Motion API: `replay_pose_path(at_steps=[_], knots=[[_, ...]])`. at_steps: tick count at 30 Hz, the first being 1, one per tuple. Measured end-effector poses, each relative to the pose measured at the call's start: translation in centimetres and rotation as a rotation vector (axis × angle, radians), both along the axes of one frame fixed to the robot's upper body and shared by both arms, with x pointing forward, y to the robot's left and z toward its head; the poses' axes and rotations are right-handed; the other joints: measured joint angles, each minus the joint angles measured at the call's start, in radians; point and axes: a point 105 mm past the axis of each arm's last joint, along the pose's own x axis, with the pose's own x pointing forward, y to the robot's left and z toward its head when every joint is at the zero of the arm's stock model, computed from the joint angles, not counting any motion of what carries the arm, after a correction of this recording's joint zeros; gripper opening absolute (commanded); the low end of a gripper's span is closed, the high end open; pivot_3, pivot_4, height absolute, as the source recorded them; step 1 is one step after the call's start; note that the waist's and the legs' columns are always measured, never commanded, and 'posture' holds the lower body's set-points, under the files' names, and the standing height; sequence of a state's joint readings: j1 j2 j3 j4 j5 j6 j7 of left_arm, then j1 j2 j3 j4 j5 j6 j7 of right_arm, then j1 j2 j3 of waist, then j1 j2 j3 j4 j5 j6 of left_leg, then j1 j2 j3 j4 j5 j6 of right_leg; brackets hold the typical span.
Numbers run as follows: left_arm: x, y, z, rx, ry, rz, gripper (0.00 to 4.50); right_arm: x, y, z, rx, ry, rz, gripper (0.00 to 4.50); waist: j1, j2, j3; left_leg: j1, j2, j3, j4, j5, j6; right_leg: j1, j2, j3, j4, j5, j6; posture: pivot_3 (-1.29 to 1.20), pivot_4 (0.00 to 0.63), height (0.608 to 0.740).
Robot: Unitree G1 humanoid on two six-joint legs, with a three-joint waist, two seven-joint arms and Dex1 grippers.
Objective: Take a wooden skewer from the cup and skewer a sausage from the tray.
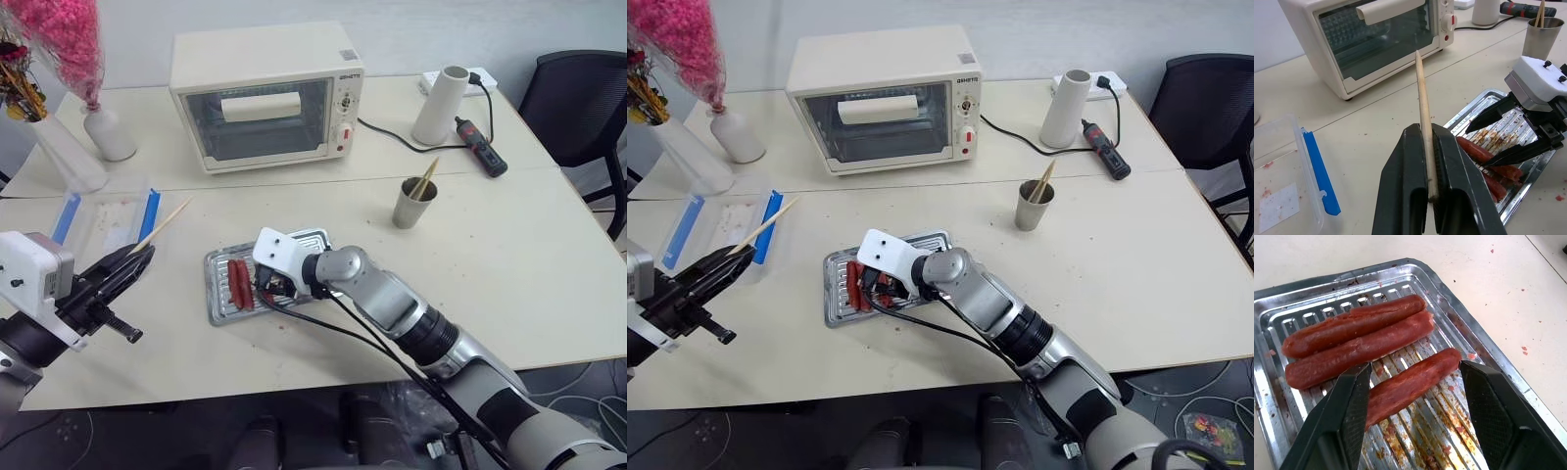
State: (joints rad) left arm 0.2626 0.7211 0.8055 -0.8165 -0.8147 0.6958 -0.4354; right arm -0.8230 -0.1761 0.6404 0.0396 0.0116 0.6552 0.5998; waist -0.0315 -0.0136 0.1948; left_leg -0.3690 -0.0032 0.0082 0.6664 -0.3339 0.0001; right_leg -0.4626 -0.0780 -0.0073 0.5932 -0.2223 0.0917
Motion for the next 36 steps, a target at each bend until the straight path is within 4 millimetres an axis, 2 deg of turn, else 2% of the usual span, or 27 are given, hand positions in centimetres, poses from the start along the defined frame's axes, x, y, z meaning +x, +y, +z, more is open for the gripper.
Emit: replay_pose_path(at_steps=[10,21,24,27,36], knots=[[0.1,-0.1,-0.2,0.018,-0.008,-0.012,0.0,-1.4,-0.3,-1.5,-0.065,0.028,0.034,2.94,0.001,-0.002,-0.001,0.0,0.0,0.0,0.0,0.0,0.0,0.0,0.0,0.0,0.0,0.0,0.0,0.0,0.15,0.74],[0.5,0.2,0.1,0.017,-0.026,-0.01,0.0,-1.3,-0.4,-1.6,-0.071,0.024,0.053,2.94,0.0,-0.004,-0.002,0.001,0.0,0.0,0.0,0.001,-0.001,0.0,0.0,0.0,0.002,0.0,0.0,0.0,0.15,0.74],[0.6,0.2,-0.1,0.02,-0.021,-0.008,0.0,-1.2,-0.4,-1.7,-0.069,0.019,0.071,2.36,0.0,-0.004,-0.003,0.001,0.0,0.0,0.0,0.001,-0.001,0.0,0.0,0.0,0.002,0.0,-0.001,0.0,0.15,0.74],[0.8,-0.1,-0.1,0.023,-0.026,-0.017,0.0,-0.5,-0.7,-1.7,-0.068,0.022,0.059,1.44,0.001,-0.005,-0.003,0.002,0.0,0.0,0.0,0.001,-0.002,0.001,0.0,0.0,0.002,0.0,-0.001,0.0,0.15,0.74],[1.1,-0.4,0.0,0.026,-0.04,-0.03,0.0,0.7,-1.8,-1.4,-0.046,0.106,0.011,1.44,0.001,-0.005,-0.003,0.002,0.0,-0.001,0.0,0.001,-0.002,0.001,0.0,0.0,0.003,0.0,-0.001,0.0,0.15,0.74]])
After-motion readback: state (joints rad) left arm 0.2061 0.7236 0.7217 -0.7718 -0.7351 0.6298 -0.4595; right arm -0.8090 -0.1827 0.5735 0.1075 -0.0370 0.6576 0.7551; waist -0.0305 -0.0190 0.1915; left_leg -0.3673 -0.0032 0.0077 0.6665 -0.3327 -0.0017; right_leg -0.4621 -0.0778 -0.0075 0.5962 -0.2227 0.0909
